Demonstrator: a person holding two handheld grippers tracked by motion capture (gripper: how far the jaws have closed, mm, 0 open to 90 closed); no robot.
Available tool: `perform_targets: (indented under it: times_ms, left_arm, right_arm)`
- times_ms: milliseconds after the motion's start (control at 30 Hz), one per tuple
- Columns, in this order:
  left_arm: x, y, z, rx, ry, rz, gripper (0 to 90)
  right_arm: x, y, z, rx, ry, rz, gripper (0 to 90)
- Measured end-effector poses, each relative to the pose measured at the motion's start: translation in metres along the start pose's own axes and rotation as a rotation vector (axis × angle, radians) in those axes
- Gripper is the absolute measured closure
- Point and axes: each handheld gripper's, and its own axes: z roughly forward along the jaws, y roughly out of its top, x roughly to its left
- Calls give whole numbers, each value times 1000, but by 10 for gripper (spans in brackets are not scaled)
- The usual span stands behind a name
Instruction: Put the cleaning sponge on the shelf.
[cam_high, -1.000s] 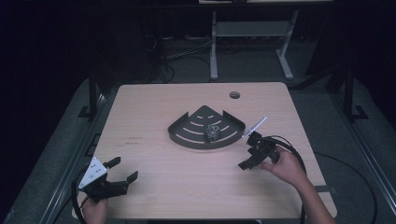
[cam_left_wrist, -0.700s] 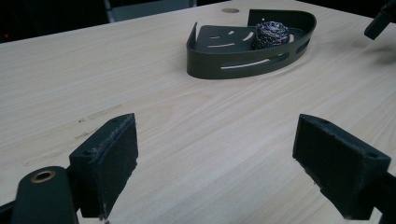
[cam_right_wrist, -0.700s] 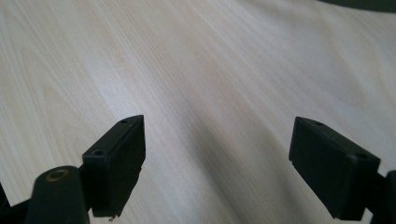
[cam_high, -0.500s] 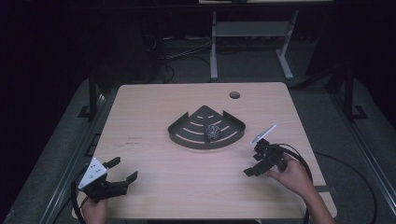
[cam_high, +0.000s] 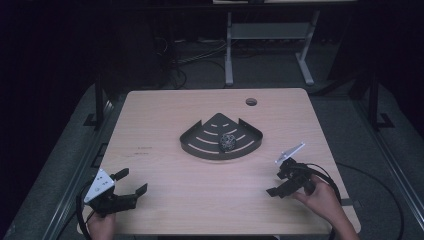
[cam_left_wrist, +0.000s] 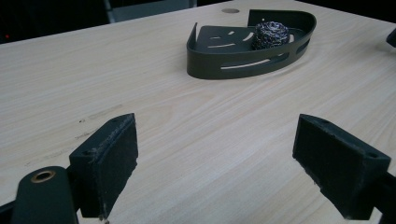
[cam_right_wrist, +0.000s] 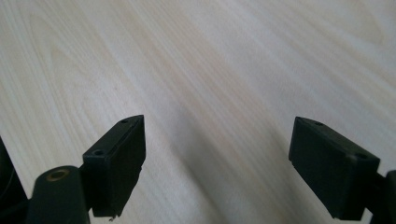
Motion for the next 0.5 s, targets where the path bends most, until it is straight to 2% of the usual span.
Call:
perform_targets:
  times_ms: [333,500]
  left_arm:
    - [-2,0,1,5,-3,4,135]
    - [-2,1,3,6,-5,8,135]
  right_arm:
    - [10,-18,0,-7,-6,-2,179]
    - [19,-27,2,-43,-3,-9,186]
